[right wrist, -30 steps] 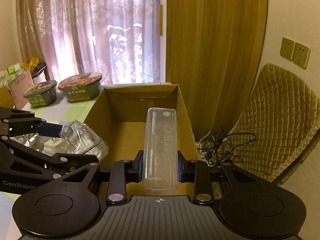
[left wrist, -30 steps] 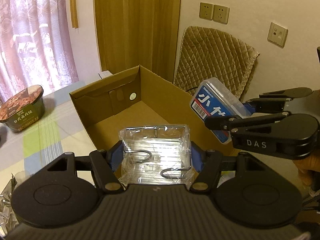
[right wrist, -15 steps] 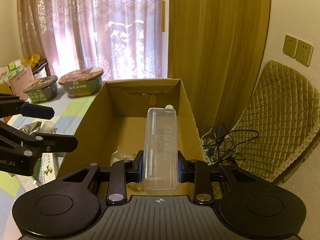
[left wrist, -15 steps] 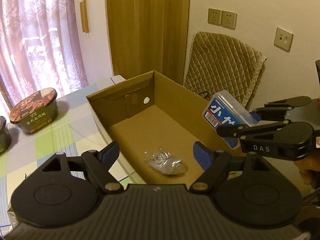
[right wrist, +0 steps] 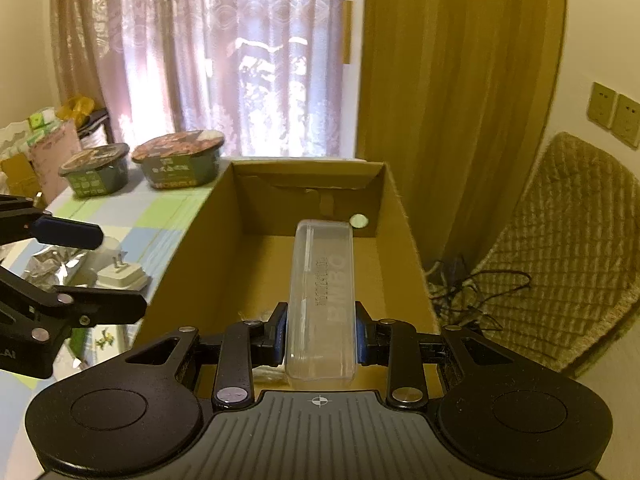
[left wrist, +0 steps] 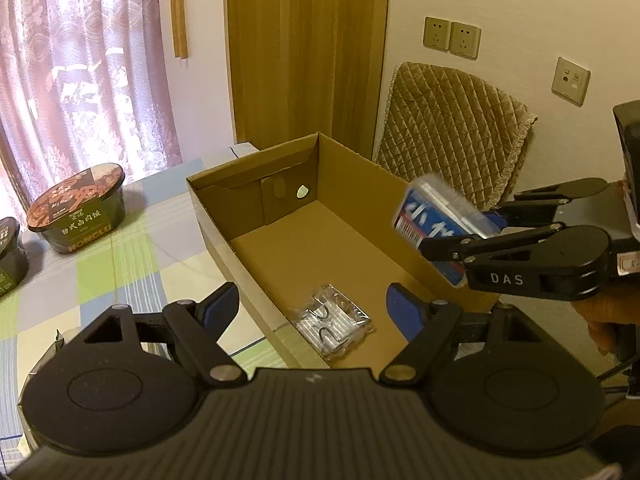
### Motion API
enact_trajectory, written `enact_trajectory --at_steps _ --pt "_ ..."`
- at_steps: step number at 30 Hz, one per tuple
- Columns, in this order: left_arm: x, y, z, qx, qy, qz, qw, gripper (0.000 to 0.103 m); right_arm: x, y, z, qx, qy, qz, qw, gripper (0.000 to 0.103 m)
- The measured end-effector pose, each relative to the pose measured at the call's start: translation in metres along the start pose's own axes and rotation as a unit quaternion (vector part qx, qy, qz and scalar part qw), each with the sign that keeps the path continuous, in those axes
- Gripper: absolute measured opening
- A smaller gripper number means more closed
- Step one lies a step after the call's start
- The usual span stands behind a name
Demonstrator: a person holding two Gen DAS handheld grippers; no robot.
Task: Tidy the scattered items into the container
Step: 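Carry both items to the cardboard box and open both grippers inside, then move both tools back over the scattered items on the table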
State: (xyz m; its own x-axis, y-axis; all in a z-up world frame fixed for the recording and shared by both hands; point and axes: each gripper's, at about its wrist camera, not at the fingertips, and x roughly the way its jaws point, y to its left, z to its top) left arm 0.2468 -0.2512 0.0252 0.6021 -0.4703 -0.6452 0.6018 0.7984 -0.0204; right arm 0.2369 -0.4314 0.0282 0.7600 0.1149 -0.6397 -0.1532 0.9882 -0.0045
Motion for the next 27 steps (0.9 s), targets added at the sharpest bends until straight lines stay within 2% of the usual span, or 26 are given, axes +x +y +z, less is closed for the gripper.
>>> enact_trajectory --at_steps 16,25,26,27 --pt "0.0 0.007 -0.012 -0.015 0.009 0.004 0.9998 0.077 -0.006 -0.005 -0.007 0.019 -0.004 -0.006 1.0 0.035" --pt "-0.03 0.017 -0.023 -0.034 0.001 0.013 0.9994 0.078 -0.031 0.011 -0.008 0.022 -0.026 -0.003 0.999 0.035" --pt "-0.035 0.019 -0.026 -0.038 0.002 0.015 0.9992 0.078 -0.035 0.014 -0.009 0.023 -0.029 -0.003 0.999 0.056" --pt "-0.041 0.022 -0.029 -0.042 0.002 0.018 0.9989 0.078 -0.039 0.017 -0.009 0.025 -0.035 -0.004 0.999 0.089"
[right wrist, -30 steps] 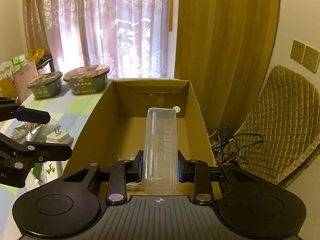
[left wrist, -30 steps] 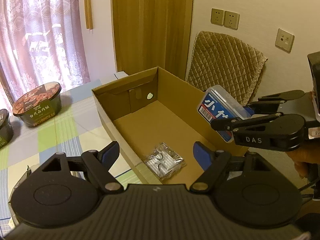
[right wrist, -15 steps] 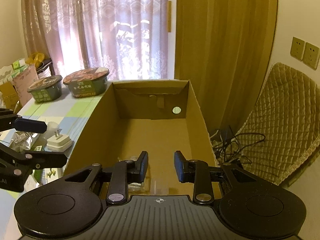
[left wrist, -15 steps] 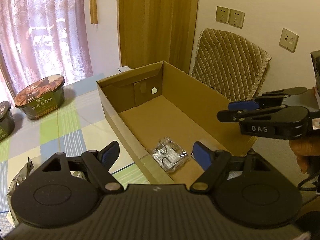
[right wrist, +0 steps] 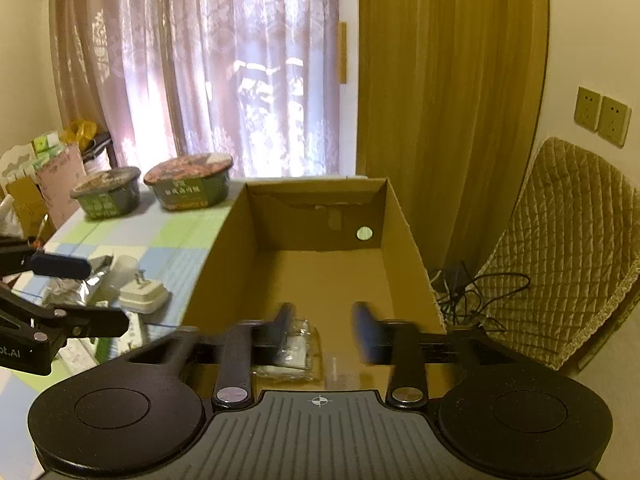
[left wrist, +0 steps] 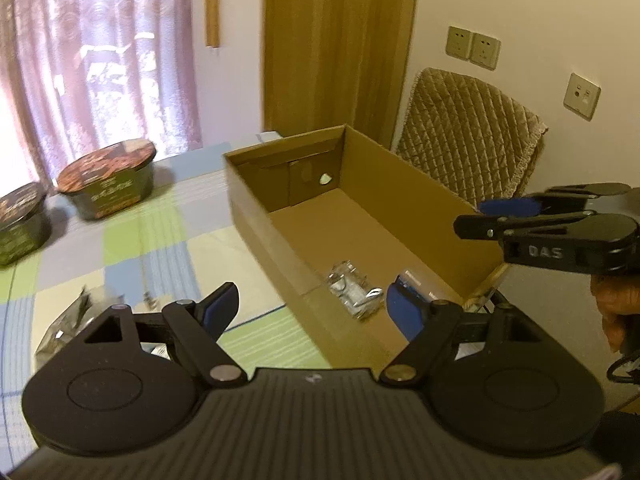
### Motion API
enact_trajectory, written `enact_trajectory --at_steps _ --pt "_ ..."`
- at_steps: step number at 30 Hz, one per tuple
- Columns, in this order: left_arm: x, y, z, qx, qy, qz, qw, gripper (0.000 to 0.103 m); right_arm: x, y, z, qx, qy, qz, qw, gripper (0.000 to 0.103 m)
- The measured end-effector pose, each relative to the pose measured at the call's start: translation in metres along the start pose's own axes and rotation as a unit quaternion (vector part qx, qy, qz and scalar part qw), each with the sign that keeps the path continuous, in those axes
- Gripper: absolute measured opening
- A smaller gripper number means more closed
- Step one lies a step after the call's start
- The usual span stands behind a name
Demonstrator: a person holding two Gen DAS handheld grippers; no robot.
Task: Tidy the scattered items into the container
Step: 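Move both tools back over the scattered items on the table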
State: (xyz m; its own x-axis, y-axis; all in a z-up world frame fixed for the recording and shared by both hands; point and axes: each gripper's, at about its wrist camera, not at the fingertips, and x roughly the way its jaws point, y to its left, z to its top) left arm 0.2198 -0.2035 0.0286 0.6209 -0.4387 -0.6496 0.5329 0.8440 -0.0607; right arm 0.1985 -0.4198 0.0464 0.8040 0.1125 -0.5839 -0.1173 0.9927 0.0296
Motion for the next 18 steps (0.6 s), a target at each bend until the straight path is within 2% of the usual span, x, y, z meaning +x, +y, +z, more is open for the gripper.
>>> enact_trajectory --at_steps 1,9,13,18 --pt "-0.007 0.004 -0.004 -0.005 0.001 0.004 1.0 0.078 -0.005 0.004 -0.001 0.002 -0.009 -0.002 1.0 0.093" --pt "-0.064 0.054 -0.053 -0.053 0.013 0.069 0.9961 0.082 -0.04 0.046 -0.007 0.014 -0.021 0.032 0.999 0.093" --pt "-0.092 0.087 -0.078 -0.081 0.023 0.102 0.9913 0.084 -0.052 0.076 -0.017 0.013 -0.014 0.058 0.998 0.093" --pt "-0.121 0.114 -0.105 -0.092 0.027 0.132 0.9866 0.09 -0.06 0.116 -0.032 -0.003 0.006 0.083 0.996 0.093"
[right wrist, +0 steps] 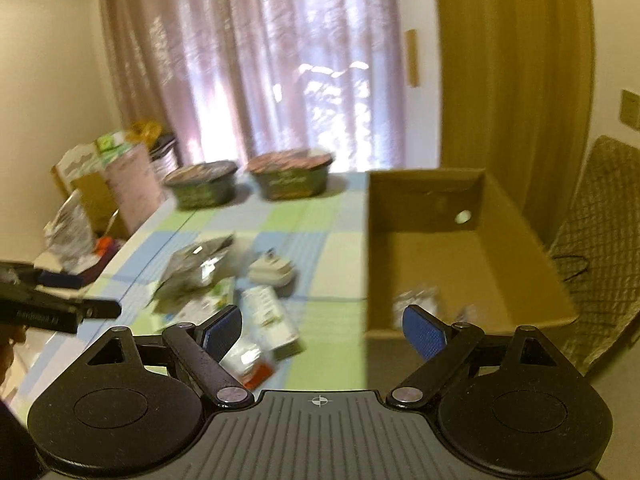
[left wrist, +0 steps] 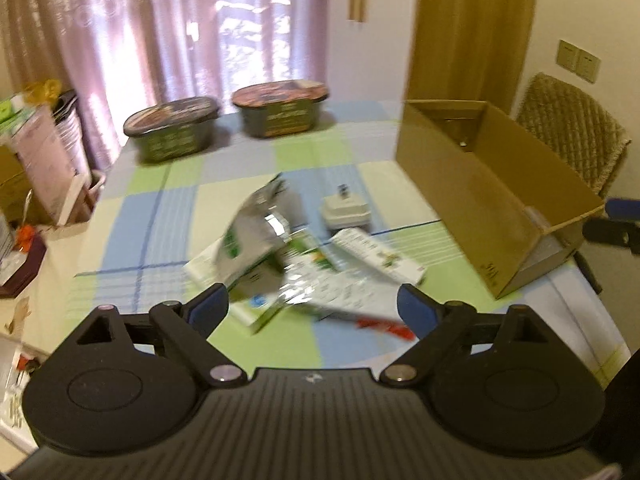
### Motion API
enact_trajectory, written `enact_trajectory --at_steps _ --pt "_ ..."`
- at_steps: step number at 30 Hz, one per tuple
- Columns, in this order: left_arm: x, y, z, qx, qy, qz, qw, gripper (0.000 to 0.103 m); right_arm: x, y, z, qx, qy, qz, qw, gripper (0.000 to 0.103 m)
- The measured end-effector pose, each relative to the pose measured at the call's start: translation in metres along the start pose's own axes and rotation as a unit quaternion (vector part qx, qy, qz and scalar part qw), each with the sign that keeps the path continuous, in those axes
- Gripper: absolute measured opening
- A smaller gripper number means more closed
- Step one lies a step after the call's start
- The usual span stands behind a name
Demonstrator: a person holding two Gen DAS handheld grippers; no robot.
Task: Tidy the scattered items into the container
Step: 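Move both tools back over the scattered items on the table, then grasp the bagged white remote with the right gripper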
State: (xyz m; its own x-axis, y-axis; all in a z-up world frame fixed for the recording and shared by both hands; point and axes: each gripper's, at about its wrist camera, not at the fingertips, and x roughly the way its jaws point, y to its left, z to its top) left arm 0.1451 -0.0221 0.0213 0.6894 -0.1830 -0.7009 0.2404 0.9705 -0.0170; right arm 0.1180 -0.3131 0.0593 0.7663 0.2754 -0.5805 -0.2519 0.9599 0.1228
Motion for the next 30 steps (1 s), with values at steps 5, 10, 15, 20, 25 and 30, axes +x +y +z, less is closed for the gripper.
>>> enact_trajectory --at_steps 5,10,15,20,25,30 --pt "-0.008 0.024 -0.014 -0.01 0.001 0.006 0.9999 0.092 0.015 0.034 -0.013 -0.043 0.033 0.028 0.998 0.093" --pt "-0.004 0.037 -0.024 -0.007 0.007 0.004 0.9999 0.092 0.039 0.06 -0.018 -0.11 0.056 0.051 0.991 0.093" --pt "0.009 0.044 -0.031 0.006 0.015 -0.007 0.9999 0.092 0.075 0.085 -0.02 -0.2 0.084 0.075 0.973 0.093" --pt "0.028 0.049 -0.037 0.037 0.026 -0.02 0.9988 0.092 0.115 0.103 -0.026 -0.276 0.124 0.105 0.947 0.092" --pt "0.049 0.054 -0.038 0.059 0.034 -0.032 0.9972 0.092 0.154 0.115 -0.029 -0.325 0.152 0.123 0.925 0.092" --pt "0.07 0.058 -0.039 0.065 0.039 -0.046 0.996 0.092 0.189 0.119 -0.03 -0.349 0.175 0.135 0.911 0.088"
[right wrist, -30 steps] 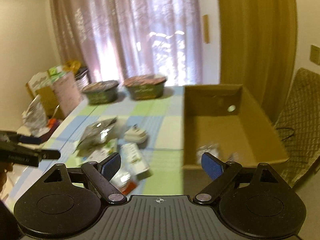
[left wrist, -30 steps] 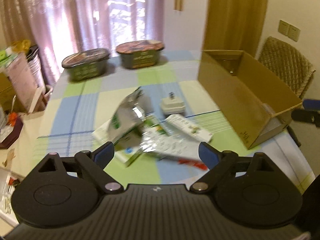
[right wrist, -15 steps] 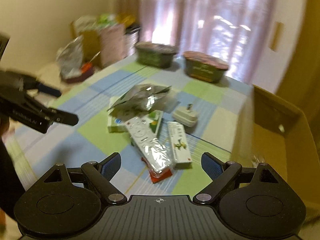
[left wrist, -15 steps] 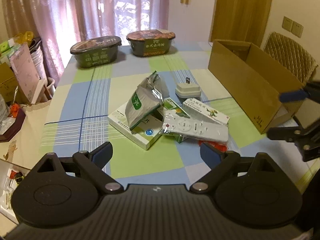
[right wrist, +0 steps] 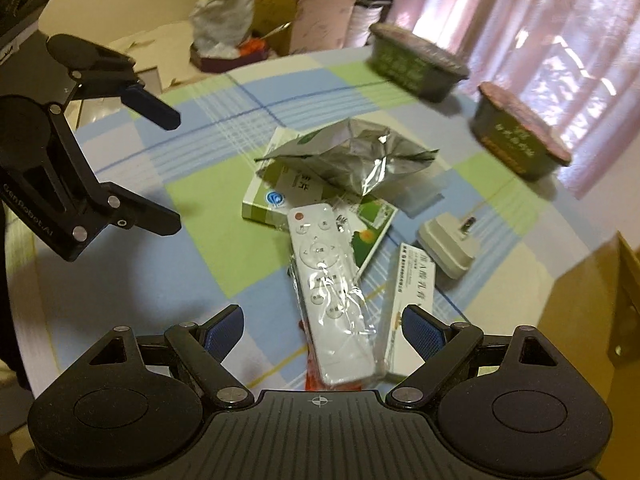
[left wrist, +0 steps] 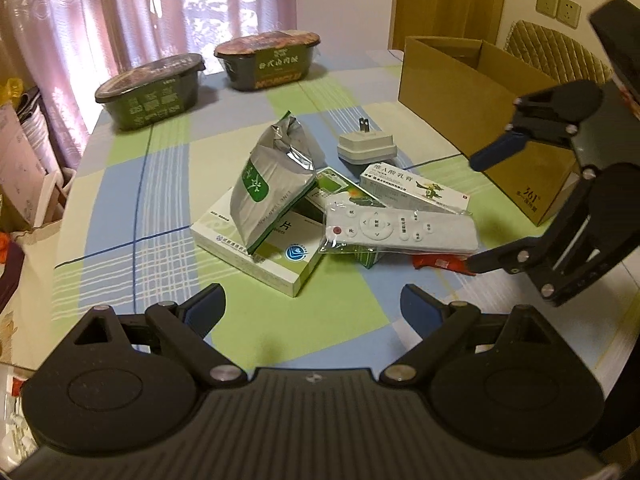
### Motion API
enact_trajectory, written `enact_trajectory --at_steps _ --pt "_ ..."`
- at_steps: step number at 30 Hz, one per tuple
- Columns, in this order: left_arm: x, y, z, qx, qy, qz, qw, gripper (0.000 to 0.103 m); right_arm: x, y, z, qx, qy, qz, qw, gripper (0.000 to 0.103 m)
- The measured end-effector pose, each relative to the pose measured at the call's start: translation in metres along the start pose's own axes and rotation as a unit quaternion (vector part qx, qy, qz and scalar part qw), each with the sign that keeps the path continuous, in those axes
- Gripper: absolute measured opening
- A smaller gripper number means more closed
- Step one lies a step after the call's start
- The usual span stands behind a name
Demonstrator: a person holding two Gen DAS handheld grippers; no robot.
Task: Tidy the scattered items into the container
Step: 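Grasp the bagged white remote with the right gripper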
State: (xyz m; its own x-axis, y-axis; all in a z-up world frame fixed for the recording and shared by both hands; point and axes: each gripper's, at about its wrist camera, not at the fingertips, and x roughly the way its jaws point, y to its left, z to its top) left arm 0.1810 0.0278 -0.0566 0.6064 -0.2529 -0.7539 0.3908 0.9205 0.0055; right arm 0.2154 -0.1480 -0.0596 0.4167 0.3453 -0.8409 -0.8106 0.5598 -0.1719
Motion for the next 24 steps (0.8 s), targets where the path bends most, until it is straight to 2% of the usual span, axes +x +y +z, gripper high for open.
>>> enact_trajectory --at_steps 2,9,11,19,21,24 --pt "0.008 0.001 -0.001 0.005 0.002 -0.004 1.0 0.092 0.011 -0.004 0.002 -0.009 0.012 0.007 1.0 0.076" --pt "0.031 0.004 -0.006 0.018 0.01 -0.012 0.9997 0.092 0.046 -0.015 0.004 -0.03 0.048 0.023 0.998 0.075" --pt "0.035 0.006 -0.008 0.017 0.011 -0.013 0.9997 0.092 0.054 -0.016 0.004 -0.034 0.055 0.027 0.998 0.067" --pt "0.043 0.003 -0.018 0.015 0.016 -0.022 0.9995 0.092 0.071 -0.022 0.011 -0.028 0.064 0.041 0.997 0.066" --pt "0.045 0.003 -0.019 0.013 0.018 -0.023 0.9995 0.092 0.074 -0.022 0.013 -0.027 0.068 0.043 0.996 0.05" --pt "0.047 0.002 -0.018 0.013 0.018 -0.022 0.9995 0.092 0.076 -0.023 0.014 -0.021 0.071 0.041 0.996 0.044"
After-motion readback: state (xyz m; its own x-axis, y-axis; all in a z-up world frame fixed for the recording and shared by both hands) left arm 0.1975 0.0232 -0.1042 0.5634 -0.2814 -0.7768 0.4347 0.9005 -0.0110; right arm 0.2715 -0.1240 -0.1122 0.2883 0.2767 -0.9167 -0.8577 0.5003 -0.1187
